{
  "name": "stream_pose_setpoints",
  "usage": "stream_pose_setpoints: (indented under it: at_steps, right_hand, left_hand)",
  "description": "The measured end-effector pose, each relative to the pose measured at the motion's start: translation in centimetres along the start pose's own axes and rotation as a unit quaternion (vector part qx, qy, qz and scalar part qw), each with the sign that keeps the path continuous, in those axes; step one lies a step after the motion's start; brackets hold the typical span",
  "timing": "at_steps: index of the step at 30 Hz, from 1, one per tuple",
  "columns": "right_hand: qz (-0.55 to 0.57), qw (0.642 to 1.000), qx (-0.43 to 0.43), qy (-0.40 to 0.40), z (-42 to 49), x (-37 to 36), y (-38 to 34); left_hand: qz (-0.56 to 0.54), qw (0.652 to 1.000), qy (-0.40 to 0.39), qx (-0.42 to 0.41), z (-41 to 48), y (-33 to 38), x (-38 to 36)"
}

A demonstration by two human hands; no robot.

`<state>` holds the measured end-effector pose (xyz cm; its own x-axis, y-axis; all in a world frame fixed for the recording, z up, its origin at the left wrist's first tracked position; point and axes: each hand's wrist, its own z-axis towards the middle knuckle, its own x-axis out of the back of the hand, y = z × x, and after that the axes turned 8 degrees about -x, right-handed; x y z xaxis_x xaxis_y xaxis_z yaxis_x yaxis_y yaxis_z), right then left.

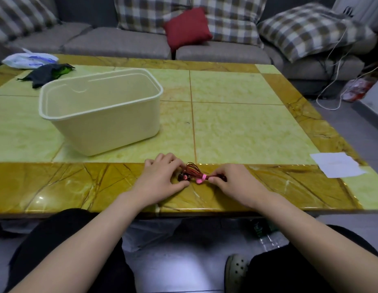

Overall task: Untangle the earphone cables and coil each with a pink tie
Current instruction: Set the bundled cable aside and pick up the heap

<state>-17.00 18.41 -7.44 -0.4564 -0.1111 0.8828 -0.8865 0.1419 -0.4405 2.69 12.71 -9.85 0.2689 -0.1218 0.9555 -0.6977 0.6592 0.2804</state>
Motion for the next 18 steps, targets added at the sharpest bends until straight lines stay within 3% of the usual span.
stream_pose_setpoints:
  at_steps: [8, 13, 15, 18]
  right_hand:
    - [0.058, 0.994, -0.091, 0.020, 0.3, 3.9, 1.0]
    - [0.084, 0.993, -0.079, 0.039, 1.3, 7.2, -0.1]
    - [0.100, 0.992, -0.055, 0.056, 2.0, 8.7, -1.8]
    - [0.118, 0.989, -0.008, 0.091, 3.5, 10.5, -5.4]
  left_hand:
    - [0.009, 1.000, 0.002, -0.008, -0.6, -1.1, 0.4]
    - [0.034, 0.997, -0.065, -0.013, 0.1, -2.8, 4.0]
    - [0.040, 0.999, -0.009, -0.005, 0.6, -3.2, 6.8]
    - [0.035, 0.987, 0.156, -0.003, 1.1, -3.3, 11.4]
